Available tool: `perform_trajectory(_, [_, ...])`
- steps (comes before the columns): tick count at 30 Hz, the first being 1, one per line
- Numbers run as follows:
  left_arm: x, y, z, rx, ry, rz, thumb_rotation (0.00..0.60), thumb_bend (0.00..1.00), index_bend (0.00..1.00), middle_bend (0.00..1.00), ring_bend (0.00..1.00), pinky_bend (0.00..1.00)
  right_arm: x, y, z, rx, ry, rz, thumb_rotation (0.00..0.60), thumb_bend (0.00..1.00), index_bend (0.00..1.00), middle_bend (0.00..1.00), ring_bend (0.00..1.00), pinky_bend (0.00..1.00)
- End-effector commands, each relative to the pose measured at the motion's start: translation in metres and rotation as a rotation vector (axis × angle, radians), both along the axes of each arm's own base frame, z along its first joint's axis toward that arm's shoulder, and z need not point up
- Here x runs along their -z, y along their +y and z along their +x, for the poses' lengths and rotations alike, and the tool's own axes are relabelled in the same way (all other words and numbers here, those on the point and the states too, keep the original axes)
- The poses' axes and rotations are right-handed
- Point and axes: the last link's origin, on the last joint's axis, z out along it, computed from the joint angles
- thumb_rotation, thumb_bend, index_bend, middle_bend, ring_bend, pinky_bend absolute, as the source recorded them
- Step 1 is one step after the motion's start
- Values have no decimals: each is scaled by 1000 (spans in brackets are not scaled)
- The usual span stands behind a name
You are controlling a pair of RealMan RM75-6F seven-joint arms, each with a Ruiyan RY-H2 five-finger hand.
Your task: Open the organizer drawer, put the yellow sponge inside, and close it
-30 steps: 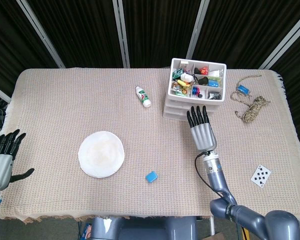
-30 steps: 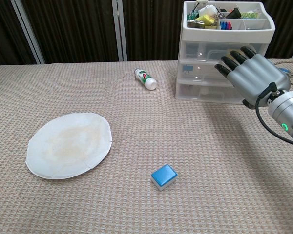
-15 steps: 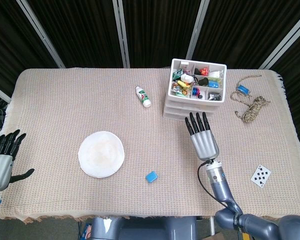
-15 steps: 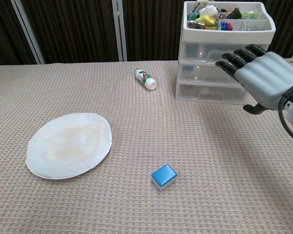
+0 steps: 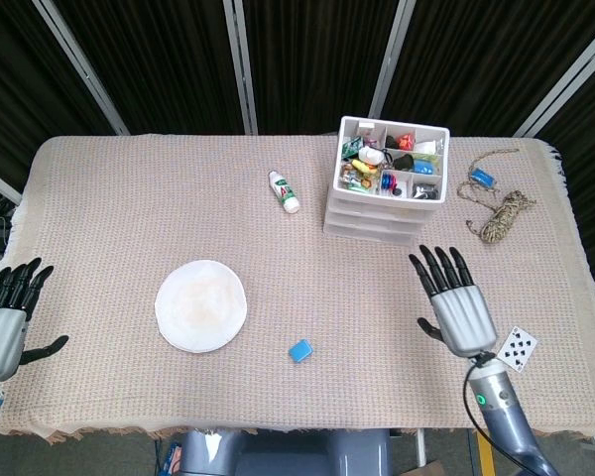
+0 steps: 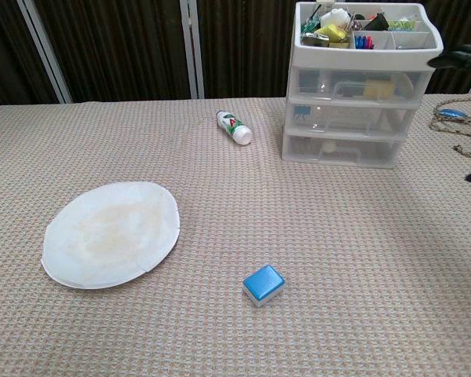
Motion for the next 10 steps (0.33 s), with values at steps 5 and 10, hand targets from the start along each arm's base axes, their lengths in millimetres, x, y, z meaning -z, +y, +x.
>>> perform_trajectory(5, [0,0,0,3,9,0,600,115,65,0,0,0,-30,49,-38,52,-25,27,600,48,0,0,0,0])
perform_trajectory(10, [0,0,0,14,11,-1,600,114,63,0,0,0,-29,49,-53,110,-40,18,600,48,0,0,0,0])
